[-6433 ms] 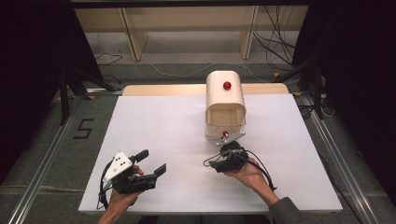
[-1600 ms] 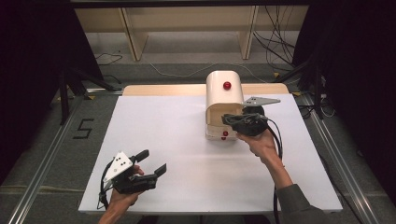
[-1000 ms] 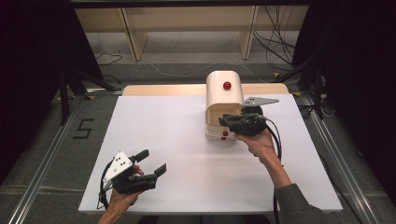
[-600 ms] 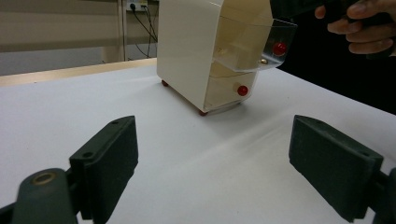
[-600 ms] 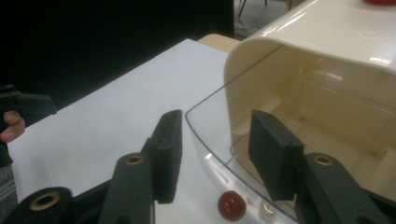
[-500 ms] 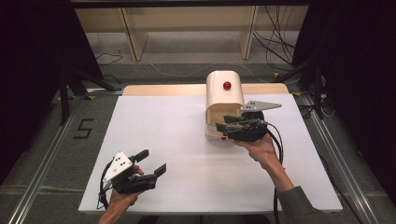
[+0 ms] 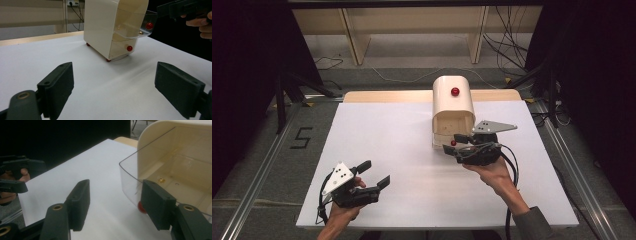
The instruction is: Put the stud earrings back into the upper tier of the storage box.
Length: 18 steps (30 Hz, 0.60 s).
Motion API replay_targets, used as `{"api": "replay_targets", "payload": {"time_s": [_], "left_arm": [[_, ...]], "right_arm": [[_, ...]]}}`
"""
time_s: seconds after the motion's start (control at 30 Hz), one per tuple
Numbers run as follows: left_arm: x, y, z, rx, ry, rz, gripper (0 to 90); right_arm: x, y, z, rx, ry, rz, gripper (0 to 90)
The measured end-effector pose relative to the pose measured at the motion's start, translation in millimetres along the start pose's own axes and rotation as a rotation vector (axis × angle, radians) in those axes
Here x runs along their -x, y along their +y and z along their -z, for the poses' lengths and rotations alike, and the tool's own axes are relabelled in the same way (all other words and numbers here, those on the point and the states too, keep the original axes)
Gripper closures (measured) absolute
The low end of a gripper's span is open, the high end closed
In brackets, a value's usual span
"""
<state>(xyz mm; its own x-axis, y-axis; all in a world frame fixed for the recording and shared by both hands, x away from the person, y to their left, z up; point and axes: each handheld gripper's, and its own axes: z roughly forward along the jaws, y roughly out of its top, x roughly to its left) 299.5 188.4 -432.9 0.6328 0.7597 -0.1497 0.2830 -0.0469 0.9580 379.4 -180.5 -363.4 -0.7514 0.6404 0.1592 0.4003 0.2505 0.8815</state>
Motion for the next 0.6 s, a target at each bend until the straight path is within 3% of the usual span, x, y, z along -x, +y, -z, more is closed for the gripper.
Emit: {"api": "replay_targets", "payload": {"time_s": [0.2, 0.6], "left_arm": [[-0.1, -0.1, -0.2, 0.0, -0.002, 0.002, 15.2], [0.2, -0.3, -0.5, -0.002, -0.004, 0.001, 15.1]], "right_arm": [[-2.9, -12.9, 1.4, 0.02, 0.025, -0.011, 38.3], [-1.0, -43.3, 8.3, 0.029, 0.03, -0.033, 34.8]]}}
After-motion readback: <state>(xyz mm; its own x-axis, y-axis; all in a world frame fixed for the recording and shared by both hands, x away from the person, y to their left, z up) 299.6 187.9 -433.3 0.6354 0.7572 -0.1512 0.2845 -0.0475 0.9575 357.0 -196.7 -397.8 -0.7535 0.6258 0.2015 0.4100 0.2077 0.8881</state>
